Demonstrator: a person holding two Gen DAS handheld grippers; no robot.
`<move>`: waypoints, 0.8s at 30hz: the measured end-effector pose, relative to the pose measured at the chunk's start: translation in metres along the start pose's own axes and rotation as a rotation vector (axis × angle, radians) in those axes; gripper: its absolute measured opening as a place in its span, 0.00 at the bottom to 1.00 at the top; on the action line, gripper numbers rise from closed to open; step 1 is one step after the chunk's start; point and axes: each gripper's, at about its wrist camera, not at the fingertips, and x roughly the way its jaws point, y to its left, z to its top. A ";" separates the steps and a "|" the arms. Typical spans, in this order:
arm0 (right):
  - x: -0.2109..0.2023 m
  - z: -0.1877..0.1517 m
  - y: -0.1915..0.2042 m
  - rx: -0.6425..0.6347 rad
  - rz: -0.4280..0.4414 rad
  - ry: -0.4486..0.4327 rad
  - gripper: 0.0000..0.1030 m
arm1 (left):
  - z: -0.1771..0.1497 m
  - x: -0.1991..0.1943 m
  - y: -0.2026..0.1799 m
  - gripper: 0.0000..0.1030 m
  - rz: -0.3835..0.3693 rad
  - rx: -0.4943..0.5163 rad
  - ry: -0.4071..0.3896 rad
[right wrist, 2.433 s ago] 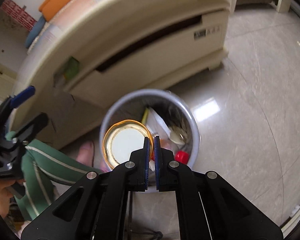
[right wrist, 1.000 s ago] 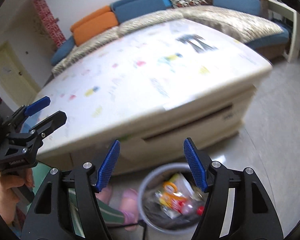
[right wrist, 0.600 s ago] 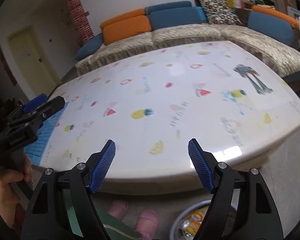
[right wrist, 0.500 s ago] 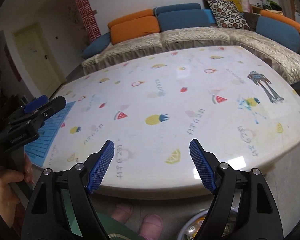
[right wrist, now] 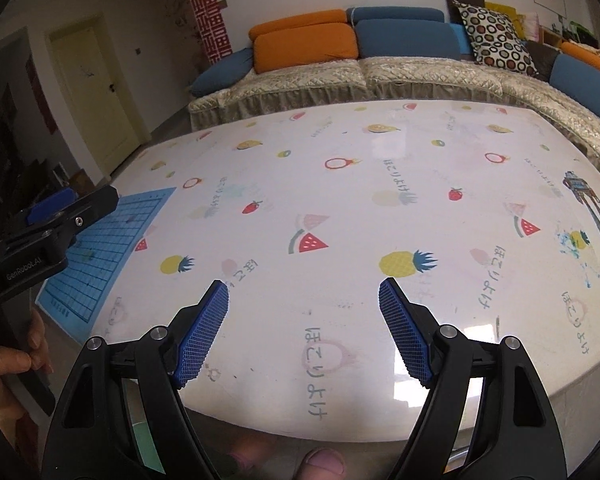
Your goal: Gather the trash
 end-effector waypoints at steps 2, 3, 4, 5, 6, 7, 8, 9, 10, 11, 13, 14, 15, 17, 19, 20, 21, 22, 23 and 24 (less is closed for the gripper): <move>0.006 0.003 0.009 -0.015 0.011 0.008 0.76 | 0.001 0.002 0.007 0.93 0.005 -0.012 -0.005; 0.009 0.005 0.013 -0.024 0.010 0.009 0.76 | 0.001 0.004 0.012 0.93 0.002 -0.022 -0.003; 0.011 0.007 0.017 -0.036 0.006 0.008 0.76 | 0.002 0.005 0.016 0.93 -0.004 -0.034 0.001; 0.014 0.009 0.021 -0.047 0.002 0.006 0.76 | 0.001 0.006 0.020 0.93 -0.013 -0.044 0.003; 0.016 0.011 0.024 -0.053 -0.003 0.003 0.76 | 0.001 0.009 0.023 0.93 -0.013 -0.052 0.008; 0.019 0.013 0.025 -0.053 -0.005 0.002 0.76 | 0.002 0.010 0.026 0.93 -0.013 -0.056 0.008; 0.022 0.014 0.027 -0.047 -0.002 -0.001 0.76 | 0.002 0.012 0.029 0.93 -0.018 -0.058 0.007; 0.024 0.015 0.027 -0.038 0.001 -0.006 0.77 | 0.002 0.013 0.031 0.93 -0.025 -0.061 0.003; 0.027 0.015 0.028 -0.027 0.000 -0.014 0.78 | 0.001 0.014 0.032 0.93 -0.028 -0.063 -0.007; 0.030 0.014 0.029 -0.017 -0.006 -0.024 0.78 | -0.001 0.014 0.031 0.93 -0.019 -0.060 -0.021; 0.039 0.012 0.031 -0.003 -0.020 -0.026 0.78 | -0.005 0.021 0.029 0.93 -0.010 -0.042 -0.006; 0.042 0.010 0.032 0.000 -0.026 -0.024 0.78 | -0.006 0.025 0.028 0.93 -0.006 -0.033 0.009; 0.047 0.009 0.033 -0.002 -0.024 -0.016 0.78 | -0.007 0.029 0.028 0.93 -0.003 -0.026 0.019; 0.053 0.009 0.034 -0.003 -0.028 -0.002 0.78 | -0.009 0.033 0.029 0.93 0.002 -0.022 0.025; 0.056 0.010 0.034 0.001 -0.028 -0.002 0.78 | -0.010 0.034 0.032 0.93 -0.005 -0.030 0.019; 0.057 0.011 0.033 0.006 -0.031 -0.004 0.78 | -0.010 0.036 0.034 0.93 -0.005 -0.034 0.018; 0.058 0.012 0.033 0.011 -0.035 -0.004 0.78 | -0.010 0.037 0.035 0.93 -0.005 -0.037 0.017; 0.060 0.013 0.033 0.016 -0.044 -0.003 0.78 | -0.010 0.038 0.036 0.93 -0.006 -0.039 0.016; 0.061 0.013 0.033 0.017 -0.056 -0.004 0.78 | -0.010 0.039 0.037 0.93 -0.008 -0.040 0.014; 0.063 0.013 0.034 0.013 -0.071 -0.003 0.78 | -0.010 0.040 0.037 0.93 -0.016 -0.040 0.012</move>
